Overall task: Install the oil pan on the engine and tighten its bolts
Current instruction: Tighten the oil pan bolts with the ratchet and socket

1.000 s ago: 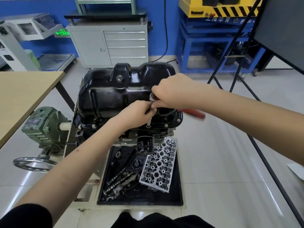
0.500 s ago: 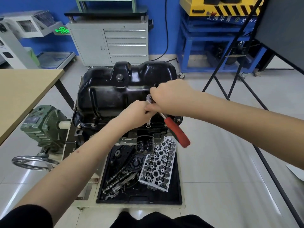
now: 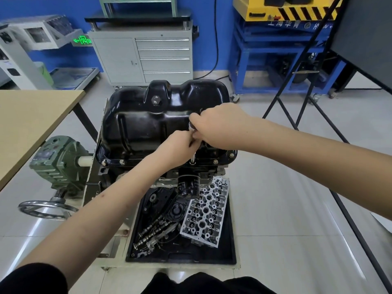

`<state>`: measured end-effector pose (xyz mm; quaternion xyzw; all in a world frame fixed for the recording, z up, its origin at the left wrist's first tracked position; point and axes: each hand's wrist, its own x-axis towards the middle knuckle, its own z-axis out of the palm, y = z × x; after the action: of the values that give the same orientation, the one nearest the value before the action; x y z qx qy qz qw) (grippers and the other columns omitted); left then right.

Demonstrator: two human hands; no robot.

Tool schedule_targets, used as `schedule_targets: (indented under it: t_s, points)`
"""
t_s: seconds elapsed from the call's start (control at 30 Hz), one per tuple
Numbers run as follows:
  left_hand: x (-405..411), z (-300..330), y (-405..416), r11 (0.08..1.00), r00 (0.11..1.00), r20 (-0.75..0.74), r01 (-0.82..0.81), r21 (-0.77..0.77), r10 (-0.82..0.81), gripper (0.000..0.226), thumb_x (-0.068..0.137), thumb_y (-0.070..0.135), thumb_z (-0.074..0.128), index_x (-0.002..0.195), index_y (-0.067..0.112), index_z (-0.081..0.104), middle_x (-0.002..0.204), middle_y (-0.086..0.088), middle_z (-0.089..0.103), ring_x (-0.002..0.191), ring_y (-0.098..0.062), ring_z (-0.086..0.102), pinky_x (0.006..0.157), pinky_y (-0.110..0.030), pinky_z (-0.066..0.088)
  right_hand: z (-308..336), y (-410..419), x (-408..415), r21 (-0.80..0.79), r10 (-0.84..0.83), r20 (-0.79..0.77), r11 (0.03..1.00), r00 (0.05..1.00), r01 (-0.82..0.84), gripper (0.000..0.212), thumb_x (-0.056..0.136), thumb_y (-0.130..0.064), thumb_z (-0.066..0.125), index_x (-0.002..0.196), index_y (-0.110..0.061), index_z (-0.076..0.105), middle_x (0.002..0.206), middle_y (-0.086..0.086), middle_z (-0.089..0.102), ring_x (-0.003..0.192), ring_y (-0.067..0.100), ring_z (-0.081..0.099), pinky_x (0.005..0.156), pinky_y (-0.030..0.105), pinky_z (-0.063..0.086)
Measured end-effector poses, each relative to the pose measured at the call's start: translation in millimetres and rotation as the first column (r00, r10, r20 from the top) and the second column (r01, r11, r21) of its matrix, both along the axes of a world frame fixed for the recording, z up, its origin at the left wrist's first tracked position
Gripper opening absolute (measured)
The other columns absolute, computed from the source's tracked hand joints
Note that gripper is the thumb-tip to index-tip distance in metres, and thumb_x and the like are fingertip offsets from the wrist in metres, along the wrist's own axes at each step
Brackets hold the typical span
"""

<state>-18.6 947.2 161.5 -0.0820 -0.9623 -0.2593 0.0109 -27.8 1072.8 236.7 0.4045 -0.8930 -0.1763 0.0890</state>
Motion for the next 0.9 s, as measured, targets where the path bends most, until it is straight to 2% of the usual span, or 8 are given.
schedule_targets:
  t_s: [0.13, 0.23, 0.33, 0.43, 0.53, 0.6, 0.73, 0.9]
  points:
    - [-1.4, 4.8, -1.8, 1.000, 0.998, 0.064, 0.002, 0.002, -0.002, 0.037, 0.096, 0.022, 0.038, 0.062, 0.009, 0.042, 0.066, -0.013, 0.058, 0.060, -0.023, 0.050, 0.063, -0.033, 0.042, -0.7, 8.9, -7.8, 0.080, 0.146, -0.023, 0.986, 0.989, -0.144, 0.037, 0.092, -0.010, 0.040, 0.129, -0.009, 0.036, 0.111, 0.009, 0.052, 0.093, 0.027, 0.053, 0.071, 0.033, 0.038]
    - [-0.5, 6.1, -2.0, 1.000, 0.997, 0.077, 0.029, -0.004, -0.028, 0.034, 0.096, 0.021, 0.038, 0.066, 0.008, 0.045, 0.055, -0.005, 0.050, 0.050, -0.019, 0.044, 0.057, -0.030, 0.038, 1.2, 7.2, -4.6, 0.032, 0.088, -0.072, 0.996, 0.994, -0.086, 0.026, 0.098, -0.028, 0.034, 0.109, -0.010, 0.049, 0.085, 0.005, 0.054, 0.066, 0.022, 0.044, 0.048, 0.028, 0.026]
    - [0.9, 0.4, 1.1, 1.000, 1.000, -0.025, 0.014, -0.024, -0.014, 0.035, 0.095, 0.020, 0.041, 0.064, 0.006, 0.048, 0.048, -0.001, 0.044, 0.046, -0.017, 0.039, 0.049, -0.024, 0.026, 0.4, 3.4, -0.9, -0.075, -0.069, 0.005, 0.995, 0.998, 0.070, 0.033, 0.097, -0.040, 0.033, 0.087, -0.014, 0.049, 0.065, 0.000, 0.038, 0.052, 0.018, 0.032, 0.044, 0.026, 0.019]
    - [1.5, -3.4, 0.6, 0.999, 0.999, -0.047, 0.023, -0.026, -0.024, 0.035, 0.095, 0.016, 0.040, 0.062, 0.006, 0.047, 0.054, -0.008, 0.052, 0.052, -0.023, 0.043, 0.052, -0.026, 0.024, -3.7, 6.1, -4.6, -0.061, 0.012, -0.005, 0.998, 1.000, -0.013, 0.019, 0.097, -0.028, 0.040, 0.104, -0.013, 0.049, 0.089, 0.005, 0.055, 0.066, 0.023, 0.042, 0.049, 0.028, 0.025]
    - [2.3, 0.7, -5.0, 0.996, 0.997, -0.010, 0.081, -0.026, -0.081, 0.048, 0.095, 0.015, 0.042, 0.048, 0.020, 0.033, 0.046, 0.010, 0.038, 0.044, -0.007, 0.036, 0.046, -0.018, 0.030, -1.8, 12.9, -10.3, 0.018, 0.189, 0.039, 0.982, 0.981, -0.189, 0.026, 0.095, -0.022, 0.043, 0.120, -0.016, 0.043, 0.104, 0.003, 0.055, 0.085, 0.025, 0.054, 0.064, 0.031, 0.034]
    - [1.9, 3.4, -7.9, 0.994, 0.995, 0.032, 0.098, -0.037, -0.097, 0.045, 0.096, 0.019, 0.041, 0.051, 0.022, 0.034, 0.047, 0.012, 0.039, 0.045, -0.005, 0.038, 0.045, -0.011, 0.032, 0.5, 13.6, -9.6, 0.010, 0.192, 0.019, 0.981, 0.981, -0.192, 0.025, 0.096, -0.029, 0.042, 0.116, -0.015, 0.045, 0.098, 0.003, 0.056, 0.084, 0.026, 0.056, 0.063, 0.032, 0.037]
    - [1.3, -1.4, -6.2, 0.996, 0.996, 0.009, 0.085, -0.015, -0.084, 0.032, 0.095, 0.022, 0.036, 0.067, 0.010, 0.045, 0.052, 0.006, 0.039, 0.048, -0.013, 0.036, 0.052, -0.025, 0.029, 2.2, 10.9, -3.7, -0.070, -0.022, -0.008, 0.997, 1.000, 0.021, 0.036, 0.094, -0.048, 0.036, 0.088, -0.013, 0.040, 0.062, -0.002, 0.032, 0.058, 0.020, 0.037, 0.044, 0.027, 0.018]
    - [-0.9, -0.3, -6.9, 0.997, 0.997, -0.023, 0.067, -0.030, -0.068, 0.043, 0.096, 0.018, 0.041, 0.054, 0.018, 0.031, 0.051, 0.004, 0.038, 0.047, -0.011, 0.036, 0.047, -0.026, 0.021, -7.5, 13.0, -6.8, 0.009, 0.165, -0.101, 0.986, 0.981, -0.165, 0.031, 0.095, -0.013, 0.035, 0.126, -0.014, 0.038, 0.108, 0.006, 0.056, 0.097, 0.027, 0.055, 0.071, 0.032, 0.035]
